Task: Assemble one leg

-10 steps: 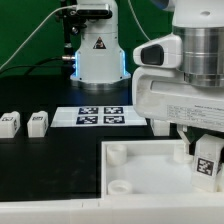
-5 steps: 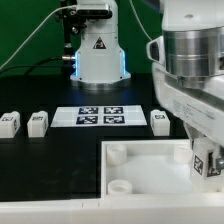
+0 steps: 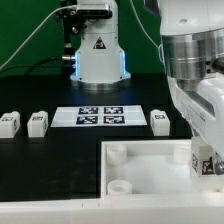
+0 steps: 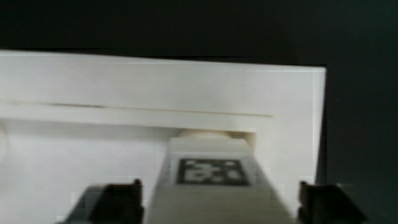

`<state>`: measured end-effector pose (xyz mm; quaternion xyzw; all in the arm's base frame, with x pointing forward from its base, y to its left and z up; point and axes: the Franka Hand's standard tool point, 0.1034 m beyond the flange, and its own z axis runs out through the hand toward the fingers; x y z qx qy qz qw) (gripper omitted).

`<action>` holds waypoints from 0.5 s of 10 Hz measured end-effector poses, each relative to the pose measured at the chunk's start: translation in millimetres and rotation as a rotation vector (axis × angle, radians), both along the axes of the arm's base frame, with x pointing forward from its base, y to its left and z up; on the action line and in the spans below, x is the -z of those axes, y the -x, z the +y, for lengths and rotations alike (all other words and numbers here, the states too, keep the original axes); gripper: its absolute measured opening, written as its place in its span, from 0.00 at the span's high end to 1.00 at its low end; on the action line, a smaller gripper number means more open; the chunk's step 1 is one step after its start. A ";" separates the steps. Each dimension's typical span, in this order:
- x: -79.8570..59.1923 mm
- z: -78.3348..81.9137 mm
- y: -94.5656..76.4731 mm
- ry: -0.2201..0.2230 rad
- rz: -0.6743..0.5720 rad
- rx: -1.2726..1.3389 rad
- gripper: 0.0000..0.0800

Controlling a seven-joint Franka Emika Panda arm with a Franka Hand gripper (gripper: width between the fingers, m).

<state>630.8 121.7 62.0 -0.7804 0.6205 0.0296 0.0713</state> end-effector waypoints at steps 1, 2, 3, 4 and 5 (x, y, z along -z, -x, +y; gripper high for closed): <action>-0.8 0.0 -0.9 0.019 -0.025 -0.216 0.35; -3.0 2.8 -1.9 0.042 -0.039 -0.376 0.22; -2.9 2.4 -2.1 0.049 -0.054 -0.479 0.20; -2.7 1.1 -2.1 0.054 -0.067 -0.579 0.20; -2.6 1.1 -2.0 0.055 -0.073 -0.624 0.19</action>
Offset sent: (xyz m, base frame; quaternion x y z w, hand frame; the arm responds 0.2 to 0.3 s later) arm 0.0000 0.0000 0.0000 0.0000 0.0000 -0.2667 0.9638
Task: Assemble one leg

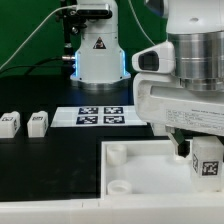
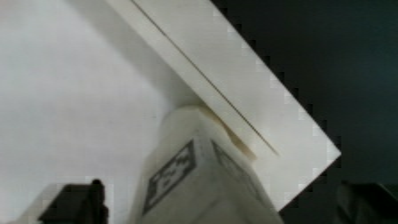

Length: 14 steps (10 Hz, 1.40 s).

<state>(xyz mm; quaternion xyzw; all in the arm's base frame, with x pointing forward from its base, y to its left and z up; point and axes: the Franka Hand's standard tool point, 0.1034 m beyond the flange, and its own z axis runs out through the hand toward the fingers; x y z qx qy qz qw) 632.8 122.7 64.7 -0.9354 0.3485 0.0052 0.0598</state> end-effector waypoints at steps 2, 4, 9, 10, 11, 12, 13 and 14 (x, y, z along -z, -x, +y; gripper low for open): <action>0.0 -1.3 -0.2 0.012 -0.023 -0.201 0.19; -0.2 -3.3 -0.5 0.076 -0.052 -0.578 0.19; 0.0 -5.7 -0.6 0.095 -0.062 -0.745 0.53; 0.0 -4.5 -0.4 0.088 -0.053 -0.622 0.53; 0.1 -4.6 -0.3 0.085 -0.045 -0.515 0.64; 0.1 -4.8 -0.4 0.083 -0.038 -0.436 0.64; 0.0 -4.8 -0.2 0.078 -0.027 -0.321 0.64; -0.3 -5.3 -0.5 0.073 -0.012 -0.157 0.64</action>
Offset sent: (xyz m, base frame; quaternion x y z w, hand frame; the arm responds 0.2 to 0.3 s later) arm 0.0028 0.0026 0.0038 -0.0322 0.0104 -0.3889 0.9207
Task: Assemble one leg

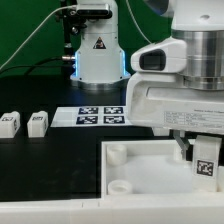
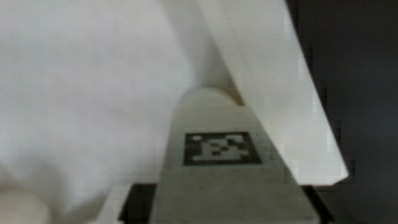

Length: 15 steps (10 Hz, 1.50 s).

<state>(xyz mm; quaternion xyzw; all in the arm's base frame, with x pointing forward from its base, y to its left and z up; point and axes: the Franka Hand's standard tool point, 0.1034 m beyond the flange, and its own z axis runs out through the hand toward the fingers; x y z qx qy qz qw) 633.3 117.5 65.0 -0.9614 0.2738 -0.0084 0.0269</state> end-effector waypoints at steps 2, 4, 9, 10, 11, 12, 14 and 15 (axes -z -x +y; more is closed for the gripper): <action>0.5 -1.1 0.2 -0.015 0.010 0.335 0.64; 1.1 -0.9 1.7 -0.059 0.030 0.699 0.64; 1.2 1.0 1.8 -0.108 0.073 1.060 0.64; 1.7 1.1 2.0 -0.107 0.073 1.058 0.55; 1.9 1.2 2.1 -0.107 0.073 1.057 0.55; 2.0 1.3 2.1 -0.106 0.071 1.028 0.30; 1.8 5.1 3.0 -0.095 0.052 0.809 0.21; 1.4 10.2 3.9 -0.084 0.038 0.655 0.19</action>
Offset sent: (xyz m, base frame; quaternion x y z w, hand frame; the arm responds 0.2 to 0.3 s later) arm 0.0002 -0.0005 -0.0068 0.0308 0.0182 0.4775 0.8779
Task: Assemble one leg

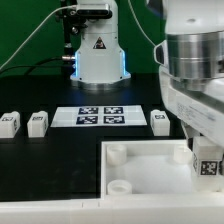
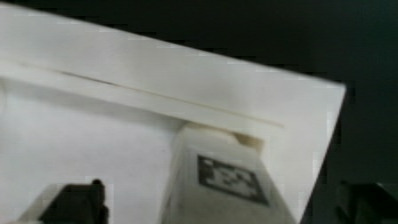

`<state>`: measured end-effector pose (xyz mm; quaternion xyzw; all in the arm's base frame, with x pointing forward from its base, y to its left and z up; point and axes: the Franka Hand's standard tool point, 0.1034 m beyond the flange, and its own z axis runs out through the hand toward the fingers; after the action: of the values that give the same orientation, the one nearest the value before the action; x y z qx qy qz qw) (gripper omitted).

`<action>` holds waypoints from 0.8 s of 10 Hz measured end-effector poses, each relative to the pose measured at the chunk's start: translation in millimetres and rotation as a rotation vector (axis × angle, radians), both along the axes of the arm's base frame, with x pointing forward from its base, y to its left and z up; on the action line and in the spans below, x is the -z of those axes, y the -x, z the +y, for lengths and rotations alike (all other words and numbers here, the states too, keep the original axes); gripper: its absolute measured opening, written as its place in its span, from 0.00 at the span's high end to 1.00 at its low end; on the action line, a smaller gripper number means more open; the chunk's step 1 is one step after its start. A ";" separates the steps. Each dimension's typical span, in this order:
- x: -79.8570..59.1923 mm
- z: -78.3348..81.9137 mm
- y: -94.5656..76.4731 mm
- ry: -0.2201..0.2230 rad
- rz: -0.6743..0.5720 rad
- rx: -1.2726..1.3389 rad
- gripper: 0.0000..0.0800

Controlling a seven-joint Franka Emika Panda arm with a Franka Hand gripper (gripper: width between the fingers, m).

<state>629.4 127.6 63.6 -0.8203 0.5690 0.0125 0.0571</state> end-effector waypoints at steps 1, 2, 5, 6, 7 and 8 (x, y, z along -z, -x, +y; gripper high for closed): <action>0.8 -2.4 -0.2 0.005 -0.009 -0.085 0.19; 1.0 -4.5 -0.4 0.013 -0.021 -0.206 0.19; 0.9 -6.4 -0.8 0.036 -0.055 -0.559 0.19; -0.7 -7.9 -3.0 0.060 -0.072 -0.763 0.19; -1.6 -6.0 -3.9 0.087 -0.084 -0.942 0.19; -1.1 -4.4 -3.3 0.100 -0.089 -1.070 0.19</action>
Offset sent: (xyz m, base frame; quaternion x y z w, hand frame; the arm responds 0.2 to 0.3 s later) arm 0.0000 0.0000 0.0000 0.0000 0.0000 -0.1790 0.9838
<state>632.6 123.2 64.7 -0.9970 0.0684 -0.0222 0.0278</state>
